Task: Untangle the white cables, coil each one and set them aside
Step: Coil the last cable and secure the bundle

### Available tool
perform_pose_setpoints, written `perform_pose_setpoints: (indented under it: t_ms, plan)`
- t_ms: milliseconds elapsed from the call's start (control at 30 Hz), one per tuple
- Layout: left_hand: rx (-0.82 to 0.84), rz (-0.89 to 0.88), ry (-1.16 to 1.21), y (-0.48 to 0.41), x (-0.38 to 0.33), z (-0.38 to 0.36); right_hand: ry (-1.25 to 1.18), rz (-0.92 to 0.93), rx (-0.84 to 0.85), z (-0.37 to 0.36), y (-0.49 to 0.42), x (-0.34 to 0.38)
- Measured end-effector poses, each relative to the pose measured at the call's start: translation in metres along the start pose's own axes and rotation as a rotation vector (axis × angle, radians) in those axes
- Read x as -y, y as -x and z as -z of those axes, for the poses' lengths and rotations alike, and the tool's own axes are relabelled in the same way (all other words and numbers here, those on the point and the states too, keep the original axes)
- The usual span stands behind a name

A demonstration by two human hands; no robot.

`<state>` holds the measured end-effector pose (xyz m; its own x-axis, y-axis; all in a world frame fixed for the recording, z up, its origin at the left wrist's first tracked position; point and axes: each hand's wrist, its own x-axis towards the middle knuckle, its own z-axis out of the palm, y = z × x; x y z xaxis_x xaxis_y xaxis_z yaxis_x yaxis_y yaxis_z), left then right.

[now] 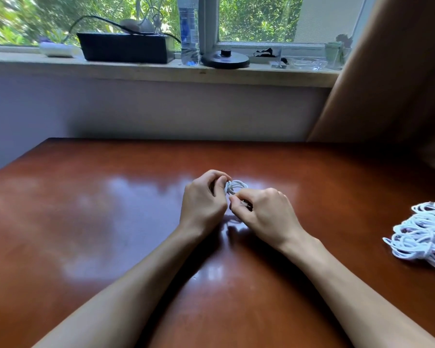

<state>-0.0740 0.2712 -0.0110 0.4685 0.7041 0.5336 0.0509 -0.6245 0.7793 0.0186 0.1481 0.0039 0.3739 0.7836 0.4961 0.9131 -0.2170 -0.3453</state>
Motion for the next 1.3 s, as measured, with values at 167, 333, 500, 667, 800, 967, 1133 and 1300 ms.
perform_pose_setpoints:
  t_ms: [167,333,500,667,800,967,1133,1300]
  plan:
    - [-0.010,-0.056,-0.021,0.000,-0.003,0.003,-0.055,0.041,-0.042,-0.001,-0.001,-0.001]
    - [0.129,-0.015,0.077,-0.004,0.008,0.008,0.004,0.028,-0.052,0.005,0.000,-0.003]
    - [0.243,0.012,0.201,-0.003,0.004,0.012,-0.044,0.053,-0.116,0.002,0.000,-0.004]
    - [0.338,-0.005,0.282,0.000,0.004,0.011,-0.131,-0.040,-0.085,0.005,0.000,-0.010]
    - [0.395,0.047,0.379,0.002,0.001,0.011,-0.222,-0.087,-0.090,0.005,0.000,-0.014]
    - [0.339,0.048,0.276,0.003,0.002,0.008,-0.254,-0.045,-0.088,0.004,0.000,-0.016]
    - [0.302,-0.044,0.060,0.002,0.008,0.010,-0.323,-0.059,-0.127,0.008,-0.002,-0.012]
    - [0.293,-0.064,0.040,0.005,0.007,0.009,-0.507,-0.100,-0.118,0.014,-0.003,-0.006]
